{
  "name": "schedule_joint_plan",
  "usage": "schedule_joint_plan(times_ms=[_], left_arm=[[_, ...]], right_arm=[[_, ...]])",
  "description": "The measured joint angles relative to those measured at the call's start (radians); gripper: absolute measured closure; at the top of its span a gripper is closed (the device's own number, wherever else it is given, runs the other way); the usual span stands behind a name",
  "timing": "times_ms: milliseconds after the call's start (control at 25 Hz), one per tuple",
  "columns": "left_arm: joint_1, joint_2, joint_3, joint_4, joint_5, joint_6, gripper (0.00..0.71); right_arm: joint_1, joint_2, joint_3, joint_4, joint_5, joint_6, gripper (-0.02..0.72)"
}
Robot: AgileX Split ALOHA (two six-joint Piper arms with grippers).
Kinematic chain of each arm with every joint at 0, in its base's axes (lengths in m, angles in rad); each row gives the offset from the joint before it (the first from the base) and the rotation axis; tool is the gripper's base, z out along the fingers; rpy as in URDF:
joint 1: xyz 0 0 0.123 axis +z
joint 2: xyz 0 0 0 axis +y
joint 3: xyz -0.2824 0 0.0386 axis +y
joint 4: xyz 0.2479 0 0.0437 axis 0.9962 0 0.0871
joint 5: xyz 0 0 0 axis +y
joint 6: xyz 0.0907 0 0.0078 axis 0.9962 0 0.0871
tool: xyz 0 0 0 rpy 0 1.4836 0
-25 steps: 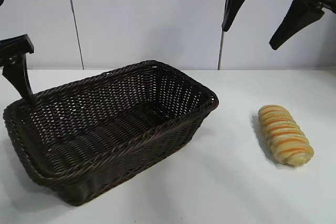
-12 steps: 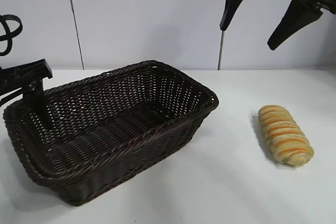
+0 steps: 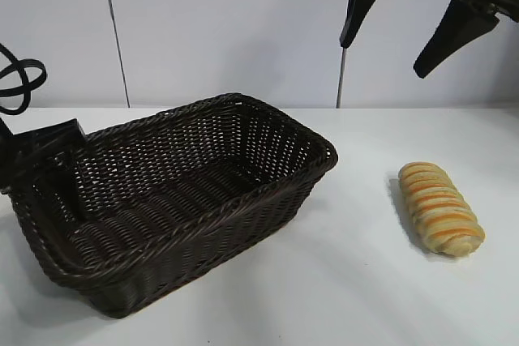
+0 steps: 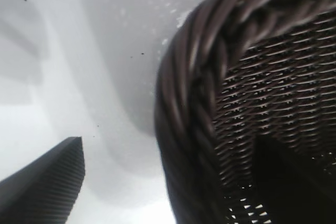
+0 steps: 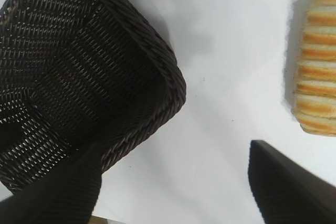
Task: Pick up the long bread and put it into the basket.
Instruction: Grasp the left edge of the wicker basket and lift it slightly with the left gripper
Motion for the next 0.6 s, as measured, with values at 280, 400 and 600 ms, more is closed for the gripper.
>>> schedule_joint_plan(times_ms=[280,400,600], left_arm=[[0.0,0.031,0.0,-0.041,-0.001,0.0,0.333],[0.0,0.033,0.0,-0.054,-0.012,0.0,0.478],[0.0,0.033,0.0,-0.068,-0.025,0.004,0.608]], right_arm=[[0.0,0.0,0.0,0.0,0.0,-0.001,0.144],[0.0,0.0,0.0,0.001,0.0,-0.001,0.144],[0.0,0.0,0.0,0.001,0.003,-0.001,0.144]])
